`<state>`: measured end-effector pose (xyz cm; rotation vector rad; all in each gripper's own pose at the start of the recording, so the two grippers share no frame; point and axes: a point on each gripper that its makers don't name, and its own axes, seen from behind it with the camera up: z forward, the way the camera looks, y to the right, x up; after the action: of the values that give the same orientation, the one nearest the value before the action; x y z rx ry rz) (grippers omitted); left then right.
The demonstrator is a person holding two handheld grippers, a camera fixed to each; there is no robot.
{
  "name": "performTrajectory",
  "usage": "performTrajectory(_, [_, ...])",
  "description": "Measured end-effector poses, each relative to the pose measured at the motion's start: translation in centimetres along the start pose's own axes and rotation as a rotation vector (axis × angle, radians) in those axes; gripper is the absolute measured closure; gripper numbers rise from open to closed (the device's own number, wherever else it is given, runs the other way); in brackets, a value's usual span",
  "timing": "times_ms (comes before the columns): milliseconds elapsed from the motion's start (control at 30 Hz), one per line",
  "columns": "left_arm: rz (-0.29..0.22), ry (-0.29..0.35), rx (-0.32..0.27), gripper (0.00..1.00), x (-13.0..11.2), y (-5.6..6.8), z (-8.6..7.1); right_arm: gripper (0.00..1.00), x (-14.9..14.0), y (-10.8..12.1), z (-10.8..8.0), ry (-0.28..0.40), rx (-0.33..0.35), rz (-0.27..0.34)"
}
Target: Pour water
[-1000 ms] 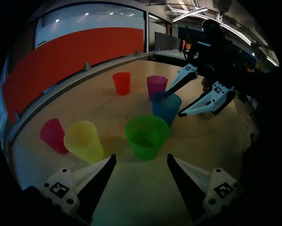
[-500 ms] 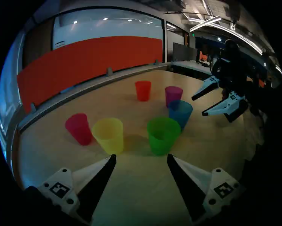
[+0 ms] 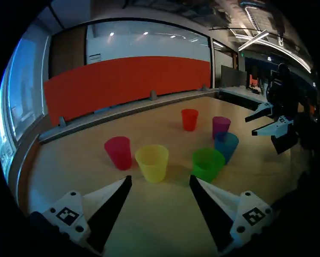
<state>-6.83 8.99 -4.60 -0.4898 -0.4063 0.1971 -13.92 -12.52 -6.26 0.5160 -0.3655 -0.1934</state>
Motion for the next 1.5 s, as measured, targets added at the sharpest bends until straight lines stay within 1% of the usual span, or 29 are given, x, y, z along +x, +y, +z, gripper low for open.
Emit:
performTrajectory(167, [-0.03, 0.041, 0.034, 0.0, 0.6, -0.6, -0.3, 0.0, 0.2, 1.0, -0.6, 0.032, -0.056, 0.032])
performTrajectory(467, [-0.079, 0.166, 0.135, 0.0, 3.6, -2.5, -1.0, 0.0, 1.4, 2.9, -1.4, 0.11, -0.161, 0.094])
performTrajectory(667, [-0.104, 0.225, 0.211, 0.0, 4.4, -3.6, -1.5, 0.0, 2.6, 5.2, -2.1, 0.171, -0.273, 0.12])
performTrajectory(900, [-0.144, 0.304, 0.3, 0.0, 5.6, -5.3, -2.3, 0.0, 4.4, 7.9, -3.2, 0.256, -0.417, 0.128])
performTrajectory(1000, [-0.146, 0.333, 0.345, 0.0, 5.9, -6.0, -2.7, 0.0, 5.3, 9.0, -4.0, 0.294, -0.483, 0.134])
performTrajectory(1100, [-0.133, 0.359, 0.4, 0.0, 6.1, -6.8, -3.1, 0.0, 6.3, 9.8, -4.7, 0.337, -0.531, 0.137])
performTrajectory(1200, [-0.118, 0.375, 0.448, 0.0, 6.3, -7.4, -3.4, 0.0, 7.6, 10.0, -5.4, 0.38, -0.55, 0.137])
performTrajectory(1300, [-0.112, 0.395, 0.489, 0.0, 6.5, -8.0, -3.8, 0.0, 8.6, 9.8, -5.9, 0.412, -0.553, 0.133])
performTrajectory(1400, [-0.115, 0.418, 0.521, 0.0, 6.7, -8.5, -4.3, 0.0, 9.6, 9.9, -6.3, 0.434, -0.566, 0.134])
performTrajectory(1500, [-0.117, 0.43, 0.538, 0.0, 6.5, -8.8, -4.4, 0.0, 10.4, 10.1, -6.9, 0.462, -0.58, 0.148])
